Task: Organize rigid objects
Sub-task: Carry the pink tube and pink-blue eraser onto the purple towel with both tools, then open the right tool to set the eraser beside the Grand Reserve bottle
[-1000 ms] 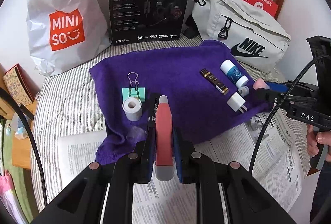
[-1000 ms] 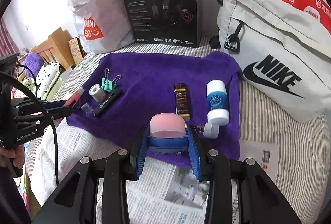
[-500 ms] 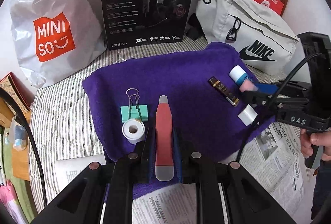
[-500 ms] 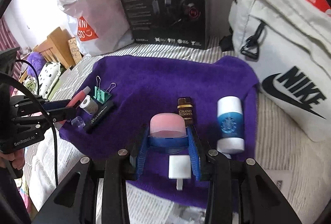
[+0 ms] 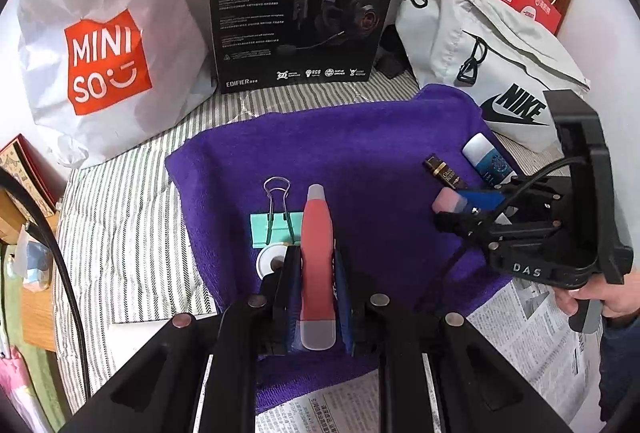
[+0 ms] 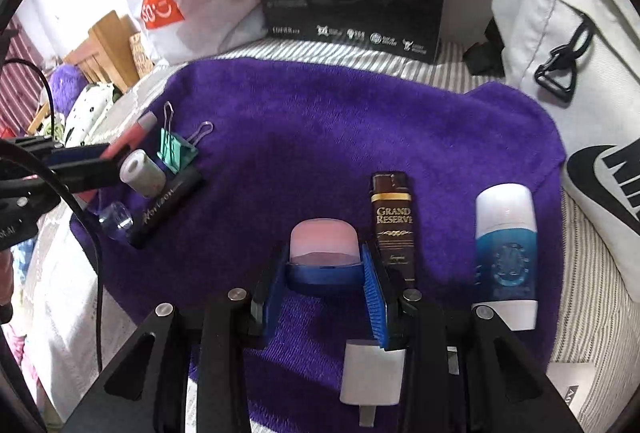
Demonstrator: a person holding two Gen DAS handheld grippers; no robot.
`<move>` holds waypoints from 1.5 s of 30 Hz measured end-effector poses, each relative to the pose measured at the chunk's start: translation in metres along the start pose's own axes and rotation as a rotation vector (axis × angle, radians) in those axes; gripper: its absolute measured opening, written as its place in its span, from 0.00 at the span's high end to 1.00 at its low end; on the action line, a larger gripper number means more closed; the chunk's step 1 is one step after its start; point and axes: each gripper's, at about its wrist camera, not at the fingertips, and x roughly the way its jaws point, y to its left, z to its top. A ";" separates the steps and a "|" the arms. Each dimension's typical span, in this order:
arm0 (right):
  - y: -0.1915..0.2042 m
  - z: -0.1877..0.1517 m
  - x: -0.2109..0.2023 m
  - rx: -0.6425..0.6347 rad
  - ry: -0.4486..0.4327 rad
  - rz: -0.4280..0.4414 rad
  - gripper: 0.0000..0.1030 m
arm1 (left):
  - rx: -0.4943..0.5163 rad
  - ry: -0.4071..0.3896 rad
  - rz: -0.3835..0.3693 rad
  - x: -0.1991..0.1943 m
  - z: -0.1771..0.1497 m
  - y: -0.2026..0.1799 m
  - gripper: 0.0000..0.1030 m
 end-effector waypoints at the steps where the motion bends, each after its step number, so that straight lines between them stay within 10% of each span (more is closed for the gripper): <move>1: 0.001 0.000 0.000 -0.009 -0.008 -0.008 0.64 | -0.001 0.002 0.000 0.001 0.000 0.000 0.84; 45: -0.029 -0.047 -0.040 0.064 -0.037 -0.018 0.51 | 0.019 0.057 -0.030 0.057 0.033 -0.023 0.84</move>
